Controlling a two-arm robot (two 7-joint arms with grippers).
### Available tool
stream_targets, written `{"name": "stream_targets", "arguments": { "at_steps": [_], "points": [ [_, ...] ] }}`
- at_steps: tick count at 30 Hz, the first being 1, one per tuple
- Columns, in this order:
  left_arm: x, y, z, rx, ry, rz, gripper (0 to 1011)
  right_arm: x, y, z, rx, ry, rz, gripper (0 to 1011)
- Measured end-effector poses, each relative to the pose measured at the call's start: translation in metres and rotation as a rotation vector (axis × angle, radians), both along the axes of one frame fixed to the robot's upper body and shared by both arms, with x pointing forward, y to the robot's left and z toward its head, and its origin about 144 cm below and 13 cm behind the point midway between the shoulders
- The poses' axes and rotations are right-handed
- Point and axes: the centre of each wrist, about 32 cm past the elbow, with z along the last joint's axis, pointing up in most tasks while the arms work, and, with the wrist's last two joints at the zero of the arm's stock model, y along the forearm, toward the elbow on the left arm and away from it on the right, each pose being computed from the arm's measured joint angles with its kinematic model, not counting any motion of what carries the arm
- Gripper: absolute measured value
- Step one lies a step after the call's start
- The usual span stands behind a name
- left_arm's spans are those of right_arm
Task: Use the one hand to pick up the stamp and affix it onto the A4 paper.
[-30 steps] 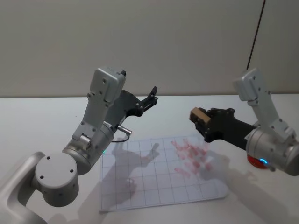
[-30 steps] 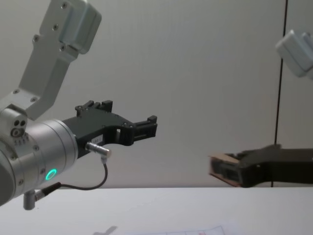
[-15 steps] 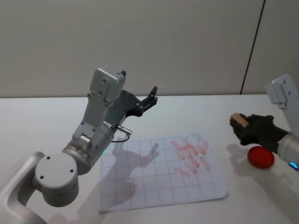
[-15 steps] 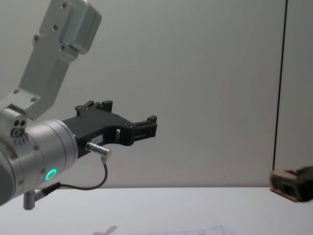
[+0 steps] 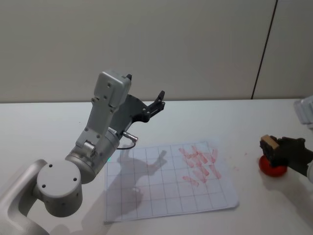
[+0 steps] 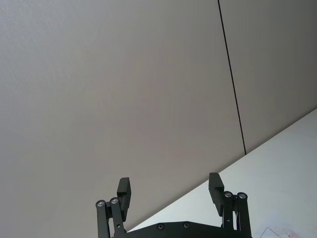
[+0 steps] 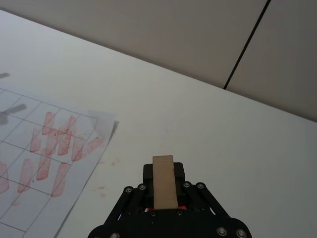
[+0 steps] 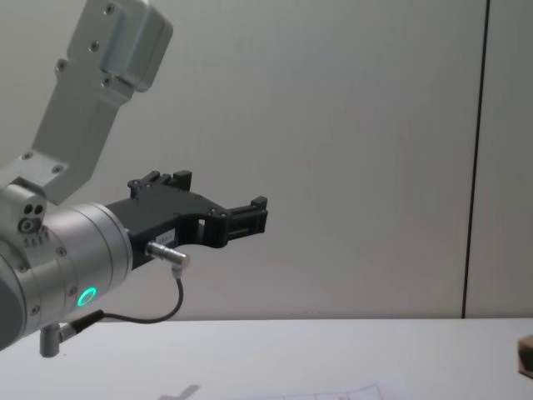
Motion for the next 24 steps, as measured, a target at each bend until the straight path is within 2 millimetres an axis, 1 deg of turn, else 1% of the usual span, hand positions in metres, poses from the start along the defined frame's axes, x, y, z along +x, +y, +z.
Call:
{"name": "stream_targets", "arguments": {
  "at_steps": [9,21,24],
  "points": [
    [0.0,0.0,0.0,0.0,0.0,0.0,1001,-0.002,-0.007,-0.015,-0.01,0.02,-0.026,219],
    [0.0,0.0,0.0,0.0,0.0,0.0,1001,0.004,-0.009,-0.033,-0.024,0.026,-0.045,219],
    [0.0,0.0,0.0,0.0,0.0,0.0,1001,0.005,-0.009,-0.035,-0.027,0.027,-0.045,268]
  ]
}}
